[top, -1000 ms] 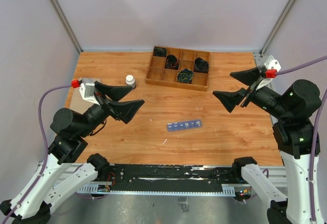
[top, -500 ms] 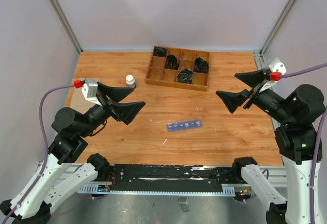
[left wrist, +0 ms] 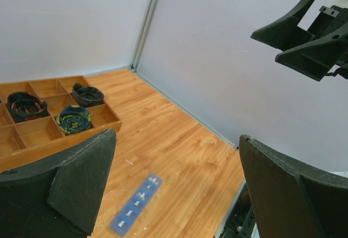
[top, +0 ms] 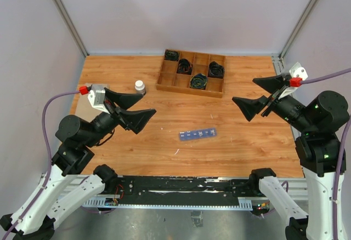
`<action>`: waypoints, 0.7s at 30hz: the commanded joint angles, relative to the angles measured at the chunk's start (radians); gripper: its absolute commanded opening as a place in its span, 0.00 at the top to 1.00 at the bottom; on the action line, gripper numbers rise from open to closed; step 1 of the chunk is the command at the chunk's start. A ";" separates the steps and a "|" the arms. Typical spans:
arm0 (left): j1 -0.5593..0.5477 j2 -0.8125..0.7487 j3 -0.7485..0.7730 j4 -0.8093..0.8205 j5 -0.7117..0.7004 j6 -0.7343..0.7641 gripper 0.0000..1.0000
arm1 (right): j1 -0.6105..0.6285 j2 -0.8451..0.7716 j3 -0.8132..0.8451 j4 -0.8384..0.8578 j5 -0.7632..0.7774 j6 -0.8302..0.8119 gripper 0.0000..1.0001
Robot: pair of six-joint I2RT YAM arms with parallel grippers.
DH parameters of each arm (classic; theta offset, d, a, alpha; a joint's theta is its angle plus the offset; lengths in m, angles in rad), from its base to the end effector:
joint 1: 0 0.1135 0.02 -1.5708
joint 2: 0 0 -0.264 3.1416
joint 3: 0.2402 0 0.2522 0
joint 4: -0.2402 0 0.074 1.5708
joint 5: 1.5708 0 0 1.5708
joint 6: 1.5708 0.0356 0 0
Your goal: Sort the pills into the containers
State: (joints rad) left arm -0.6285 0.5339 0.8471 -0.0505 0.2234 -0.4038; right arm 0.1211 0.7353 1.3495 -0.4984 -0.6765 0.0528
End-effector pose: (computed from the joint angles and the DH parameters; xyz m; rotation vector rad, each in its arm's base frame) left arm 0.0862 -0.0724 0.4086 0.3534 1.3410 -1.0173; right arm 0.0875 0.0331 0.4926 -0.6035 1.3871 0.6302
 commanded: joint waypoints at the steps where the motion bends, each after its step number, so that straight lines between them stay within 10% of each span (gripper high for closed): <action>1: 0.007 -0.012 0.001 0.010 0.017 0.014 0.01 | -0.018 -0.011 0.006 0.004 0.014 -0.011 0.02; 21: 0.007 -0.026 -0.028 0.020 0.008 0.023 0.01 | -0.018 -0.011 -0.002 0.008 0.016 -0.027 0.01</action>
State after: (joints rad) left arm -0.6285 0.5205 0.8330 -0.0494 0.2226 -0.3965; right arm 0.1211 0.7311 1.3491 -0.4984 -0.6701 0.0425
